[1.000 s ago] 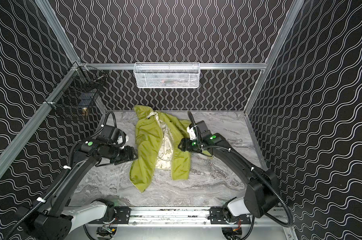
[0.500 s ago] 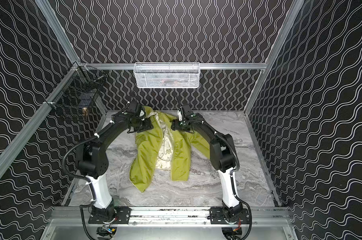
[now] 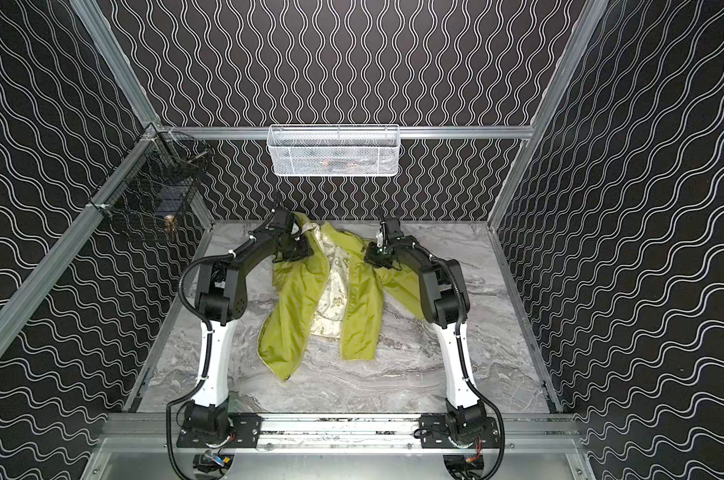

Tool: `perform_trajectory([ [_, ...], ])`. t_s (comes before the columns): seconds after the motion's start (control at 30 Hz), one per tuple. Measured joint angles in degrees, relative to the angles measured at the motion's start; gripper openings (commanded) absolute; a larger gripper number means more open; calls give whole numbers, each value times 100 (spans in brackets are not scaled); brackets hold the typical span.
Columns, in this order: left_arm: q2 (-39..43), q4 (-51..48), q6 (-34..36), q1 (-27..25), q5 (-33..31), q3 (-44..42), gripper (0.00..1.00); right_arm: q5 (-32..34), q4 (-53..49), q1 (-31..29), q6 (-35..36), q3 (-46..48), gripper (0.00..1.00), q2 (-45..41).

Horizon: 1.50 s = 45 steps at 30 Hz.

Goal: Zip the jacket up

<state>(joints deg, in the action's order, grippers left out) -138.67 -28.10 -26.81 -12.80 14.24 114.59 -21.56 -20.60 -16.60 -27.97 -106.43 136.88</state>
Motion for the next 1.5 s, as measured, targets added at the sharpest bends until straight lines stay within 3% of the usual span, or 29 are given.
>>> perform_trajectory([
  [0.33,-260,334,2,-363,284,192,39,-94,409,619,-157,1034,0,-564],
  [0.37,-254,334,0,-345,280,192,40,-114,415,664,-157,1115,3,-636],
  [0.53,197,291,17,-269,162,-63,53,-186,413,798,-92,1366,40,-1257],
  [0.63,800,293,131,-258,109,-332,57,-188,420,809,20,1429,53,-1687],
  [0.83,1502,398,457,-188,26,-879,62,92,417,1045,225,1539,66,-2118],
  [1.03,1102,269,560,31,-44,-1014,60,549,-79,1285,494,951,67,-1285],
  [1.13,1032,229,557,4,-4,-1233,58,581,-260,1270,584,835,66,-966],
  [1.2,1023,240,557,0,50,-1311,54,579,-280,1259,601,852,58,-874],
  [1.37,883,297,546,37,48,-1434,42,579,-282,1281,592,710,2,-573],
  [1.5,846,415,442,129,105,-1576,37,623,-323,1471,503,396,0,-391],
])
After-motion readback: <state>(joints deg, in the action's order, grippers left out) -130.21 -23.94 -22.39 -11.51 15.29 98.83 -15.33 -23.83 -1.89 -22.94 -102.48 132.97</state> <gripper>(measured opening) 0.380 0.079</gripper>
